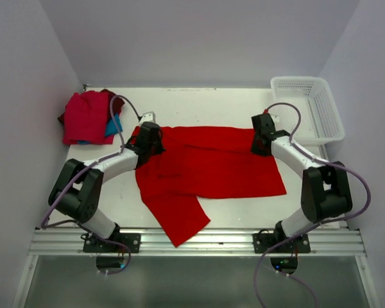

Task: Fold and stack the t-shirts
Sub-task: Fold the tshirt

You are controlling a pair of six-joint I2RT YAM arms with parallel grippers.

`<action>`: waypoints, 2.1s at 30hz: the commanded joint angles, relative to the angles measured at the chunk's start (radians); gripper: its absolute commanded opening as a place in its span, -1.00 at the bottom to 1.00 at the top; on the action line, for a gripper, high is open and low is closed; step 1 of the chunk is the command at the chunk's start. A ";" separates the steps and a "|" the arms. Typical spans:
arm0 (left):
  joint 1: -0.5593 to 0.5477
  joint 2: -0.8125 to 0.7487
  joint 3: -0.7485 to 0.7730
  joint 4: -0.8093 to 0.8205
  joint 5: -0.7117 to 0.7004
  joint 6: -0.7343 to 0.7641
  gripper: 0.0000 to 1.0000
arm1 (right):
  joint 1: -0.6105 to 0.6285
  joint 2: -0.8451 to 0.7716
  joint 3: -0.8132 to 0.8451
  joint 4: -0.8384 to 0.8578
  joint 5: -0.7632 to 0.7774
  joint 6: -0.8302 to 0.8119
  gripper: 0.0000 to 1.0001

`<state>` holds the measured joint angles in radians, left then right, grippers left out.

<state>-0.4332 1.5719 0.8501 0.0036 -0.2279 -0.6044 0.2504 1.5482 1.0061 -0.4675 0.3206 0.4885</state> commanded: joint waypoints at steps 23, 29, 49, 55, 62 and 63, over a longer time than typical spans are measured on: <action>0.134 0.180 -0.056 0.092 0.067 0.003 -1.00 | -0.011 0.291 0.141 0.032 0.104 0.051 -1.00; 0.186 0.206 0.000 0.046 0.065 0.011 -1.00 | -0.011 0.282 0.140 0.020 0.121 0.052 -1.00; 0.307 0.194 0.196 0.027 0.300 0.086 -1.00 | -0.025 0.304 0.345 -0.034 0.055 -0.011 -1.00; 0.200 -0.058 0.164 -0.131 0.233 0.109 -0.47 | 0.006 0.037 0.224 -0.005 -0.002 -0.013 -1.00; -0.018 -0.376 -0.046 -0.333 0.202 0.014 0.00 | 0.104 -0.262 -0.018 -0.078 -0.031 -0.013 -0.21; -0.047 -0.407 -0.092 -0.371 0.212 -0.003 0.09 | 0.104 -0.296 -0.040 -0.083 -0.043 -0.018 -0.14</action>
<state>-0.4469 1.2350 0.8597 -0.1925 -0.0261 -0.5446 0.3504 1.3369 1.0409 -0.4942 0.3107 0.4789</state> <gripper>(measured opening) 0.518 0.395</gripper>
